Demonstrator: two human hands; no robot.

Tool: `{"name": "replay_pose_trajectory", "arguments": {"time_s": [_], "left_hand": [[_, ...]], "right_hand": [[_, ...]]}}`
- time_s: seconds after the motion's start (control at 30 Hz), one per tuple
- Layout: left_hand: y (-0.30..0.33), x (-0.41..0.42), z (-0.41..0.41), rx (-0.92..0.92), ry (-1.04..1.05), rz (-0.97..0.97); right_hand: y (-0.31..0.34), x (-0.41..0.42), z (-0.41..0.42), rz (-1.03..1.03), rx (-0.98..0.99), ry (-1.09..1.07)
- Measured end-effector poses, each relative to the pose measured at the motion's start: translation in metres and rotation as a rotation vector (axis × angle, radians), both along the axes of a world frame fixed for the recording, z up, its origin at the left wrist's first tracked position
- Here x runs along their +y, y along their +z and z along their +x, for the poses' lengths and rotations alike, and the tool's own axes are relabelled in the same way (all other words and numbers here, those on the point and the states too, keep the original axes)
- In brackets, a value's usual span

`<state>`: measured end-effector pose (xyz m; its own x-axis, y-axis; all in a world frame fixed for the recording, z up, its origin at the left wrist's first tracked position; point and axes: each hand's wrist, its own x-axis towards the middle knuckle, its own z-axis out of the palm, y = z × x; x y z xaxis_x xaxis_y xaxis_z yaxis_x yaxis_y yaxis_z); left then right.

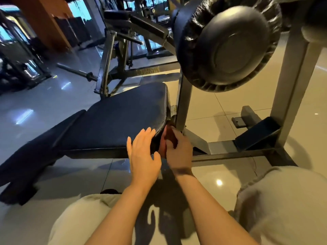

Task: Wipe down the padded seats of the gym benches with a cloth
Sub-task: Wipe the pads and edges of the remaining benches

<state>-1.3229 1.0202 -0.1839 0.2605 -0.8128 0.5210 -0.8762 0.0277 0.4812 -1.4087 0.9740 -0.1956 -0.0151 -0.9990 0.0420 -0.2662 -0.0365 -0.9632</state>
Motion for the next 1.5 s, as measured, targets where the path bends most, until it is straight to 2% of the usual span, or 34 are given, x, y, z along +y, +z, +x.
{"name": "replay_pose_trajectory", "arguments": {"time_s": [0.13,0.2,0.27,0.33,0.47,0.5,0.6,0.63,0.67,0.77,0.83,0.9,1.0,1.07,1.13,1.2,1.37,1.4,1.5], "left_hand": [[0.005,0.006,-0.009,0.002,0.035,0.048],[0.011,0.006,-0.015,-0.023,0.065,0.096],[0.016,0.006,-0.021,-0.073,0.119,0.164],[0.019,0.002,-0.026,-0.128,0.182,0.225],[0.021,-0.005,-0.034,-0.251,0.281,0.282],[0.02,-0.006,-0.035,-0.267,0.292,0.288],[0.018,-0.005,-0.033,-0.262,0.281,0.241],[0.016,-0.004,-0.033,-0.259,0.27,0.22],[0.014,-0.003,-0.032,-0.264,0.261,0.208],[0.011,-0.001,-0.033,-0.259,0.256,0.196],[0.012,-0.002,-0.035,-0.259,0.271,0.203],[0.01,-0.004,-0.036,-0.263,0.284,0.211],[0.008,-0.007,-0.038,-0.252,0.313,0.208],[0.004,-0.01,-0.037,-0.255,0.336,0.192],[0.0,-0.012,-0.035,-0.255,0.338,0.169],[-0.001,-0.013,-0.036,-0.237,0.336,0.142],[0.0,-0.014,-0.038,-0.222,0.346,0.13],[0.0,-0.013,-0.038,-0.226,0.342,0.133],[-0.001,-0.011,-0.037,-0.223,0.322,0.141]], "right_hand": [[-0.016,-0.017,-0.018,0.195,-0.076,-0.01],[-0.016,-0.011,-0.02,0.075,-0.084,-0.032],[-0.006,-0.006,-0.017,-0.053,-0.027,0.052],[-0.003,-0.011,-0.012,-0.072,0.007,0.119],[-0.008,-0.043,-0.019,0.224,-0.097,0.082],[-0.01,-0.041,-0.019,0.224,-0.114,0.055],[-0.011,-0.016,-0.009,-0.246,-0.148,-0.037],[-0.018,-0.016,-0.005,-0.338,-0.137,-0.027],[-0.015,-0.024,-0.005,-0.329,-0.137,0.004],[-0.01,-0.076,-0.004,-0.015,-0.013,0.054],[-0.008,-0.096,-0.005,0.012,0.039,0.104],[-0.009,-0.091,-0.007,-0.051,0.075,0.123],[-0.03,-0.051,-0.017,-0.317,0.114,0.082],[-0.036,-0.038,-0.02,-0.296,0.16,0.08],[-0.029,-0.046,-0.018,-0.261,0.107,0.046],[-0.015,-0.059,-0.016,-0.331,0.073,0.05],[-0.001,-0.08,-0.016,-0.232,0.206,0.127],[-0.001,-0.076,-0.018,-0.27,0.202,0.126],[-0.013,-0.052,-0.022,-0.554,0.132,0.05]]}}
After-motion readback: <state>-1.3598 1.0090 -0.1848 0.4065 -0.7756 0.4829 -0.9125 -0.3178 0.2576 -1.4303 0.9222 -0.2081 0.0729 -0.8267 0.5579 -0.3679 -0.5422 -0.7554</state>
